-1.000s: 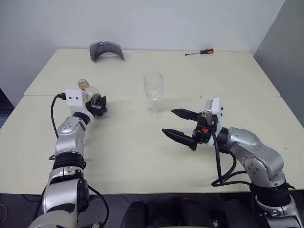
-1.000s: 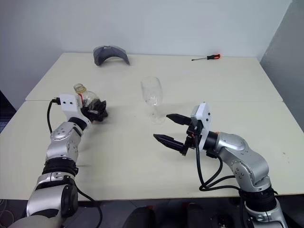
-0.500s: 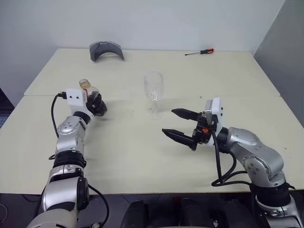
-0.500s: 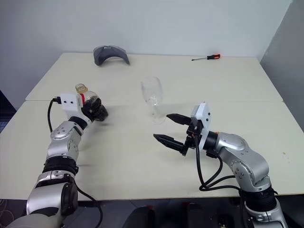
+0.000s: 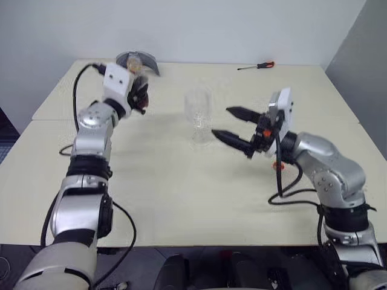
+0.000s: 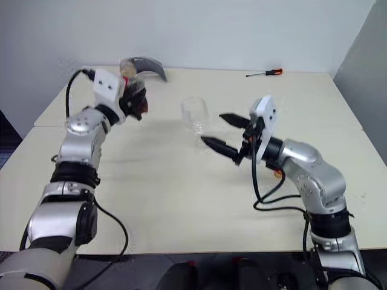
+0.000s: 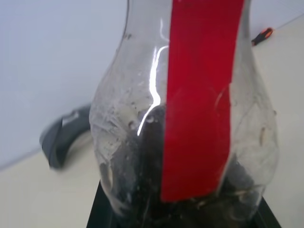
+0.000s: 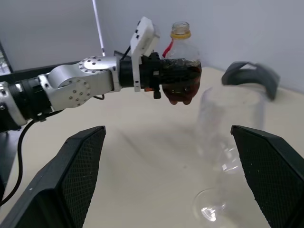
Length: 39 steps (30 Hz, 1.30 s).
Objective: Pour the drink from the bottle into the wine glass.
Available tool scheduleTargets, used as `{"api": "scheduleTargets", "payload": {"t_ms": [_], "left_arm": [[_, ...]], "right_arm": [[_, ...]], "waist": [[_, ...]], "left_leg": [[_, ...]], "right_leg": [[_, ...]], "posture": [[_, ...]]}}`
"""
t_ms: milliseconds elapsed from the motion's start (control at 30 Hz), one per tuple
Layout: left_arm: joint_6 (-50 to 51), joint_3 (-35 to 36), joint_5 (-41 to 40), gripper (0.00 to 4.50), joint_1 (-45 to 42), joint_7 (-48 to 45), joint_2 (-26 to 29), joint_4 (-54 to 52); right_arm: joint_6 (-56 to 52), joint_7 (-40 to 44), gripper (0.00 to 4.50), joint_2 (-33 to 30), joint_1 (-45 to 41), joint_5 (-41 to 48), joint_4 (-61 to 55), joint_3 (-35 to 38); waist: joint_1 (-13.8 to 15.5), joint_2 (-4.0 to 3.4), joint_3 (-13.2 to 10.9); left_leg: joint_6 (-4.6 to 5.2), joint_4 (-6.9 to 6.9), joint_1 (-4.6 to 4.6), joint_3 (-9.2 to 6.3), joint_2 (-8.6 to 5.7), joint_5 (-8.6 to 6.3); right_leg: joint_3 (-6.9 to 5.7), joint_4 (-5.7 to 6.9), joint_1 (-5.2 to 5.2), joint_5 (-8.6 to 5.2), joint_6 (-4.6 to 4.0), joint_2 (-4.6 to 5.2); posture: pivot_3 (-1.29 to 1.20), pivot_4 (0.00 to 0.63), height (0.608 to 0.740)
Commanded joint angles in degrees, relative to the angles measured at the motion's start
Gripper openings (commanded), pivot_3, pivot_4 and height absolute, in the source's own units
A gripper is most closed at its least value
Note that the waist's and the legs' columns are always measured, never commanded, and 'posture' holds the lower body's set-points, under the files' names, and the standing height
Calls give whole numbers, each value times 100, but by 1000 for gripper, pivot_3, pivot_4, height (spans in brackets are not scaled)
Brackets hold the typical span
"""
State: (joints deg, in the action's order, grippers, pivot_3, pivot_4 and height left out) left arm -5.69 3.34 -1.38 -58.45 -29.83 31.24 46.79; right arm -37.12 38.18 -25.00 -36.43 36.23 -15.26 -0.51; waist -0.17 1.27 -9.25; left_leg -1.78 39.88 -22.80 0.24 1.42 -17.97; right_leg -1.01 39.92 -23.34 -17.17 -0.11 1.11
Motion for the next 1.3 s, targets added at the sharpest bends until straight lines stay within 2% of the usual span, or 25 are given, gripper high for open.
{"api": "scheduleTargets", "payload": {"t_ms": [33, 333, 433, 533, 1033, 1300], "left_arm": [[-573, -285, 321, 1015, -547, -217, 19, 408], [-1446, -805, 902, 1015, -1353, -460, -112, 1530], [-1900, -1164, 1395, 1015, -1562, -302, -44, 1820], [-2120, -1265, 1555, 1015, -1687, -223, -59, 2022], [-2852, -1934, 2662, 1015, -1972, 553, 181, 2328], [-3107, -2079, 2930, 1015, -2083, 779, 257, 2374]], "right_arm": [[205, -245, 4500, 31, -540, -354, 505, 134], [407, -707, 4500, 451, -1086, -860, 1015, 69], [582, -733, 4500, 566, -1204, -1021, 1149, 6], [647, -746, 4500, 680, -1229, -1094, 1200, 5], [659, -559, 4500, 706, -1082, -1276, 1091, -74], [624, -452, 4500, 717, -1013, -1270, 1045, -103]], "waist": [[-17, 0, 0], [-37, -1, 0], [-38, 0, -1], [-38, -1, -1], [-50, -1, -1], [-77, -1, -1]], "left_leg": [[0, 1, 0, 3, 0, 0], [-2, 1, -18, 25, 1, 1], [-2, 1, -18, 27, 0, 2], [-2, 0, -18, 27, 0, 1], [-2, 0, -20, 30, 1, 1], [-2, 1, -19, 31, 1, 2]], "right_leg": [[2, 1, -1, 0, 0, 0], [20, 5, -30, 0, 0, 1], [22, 6, -33, 0, 0, 3], [21, 8, -33, 0, 0, 3], [23, 15, -40, 0, 0, 3], [22, 17, -40, 0, 0, 3]], "posture": [[0, 150, 740], [0, 150, 740], [0, 150, 740], [0, 150, 740], [0, 150, 740], [0, 150, 740]]}}
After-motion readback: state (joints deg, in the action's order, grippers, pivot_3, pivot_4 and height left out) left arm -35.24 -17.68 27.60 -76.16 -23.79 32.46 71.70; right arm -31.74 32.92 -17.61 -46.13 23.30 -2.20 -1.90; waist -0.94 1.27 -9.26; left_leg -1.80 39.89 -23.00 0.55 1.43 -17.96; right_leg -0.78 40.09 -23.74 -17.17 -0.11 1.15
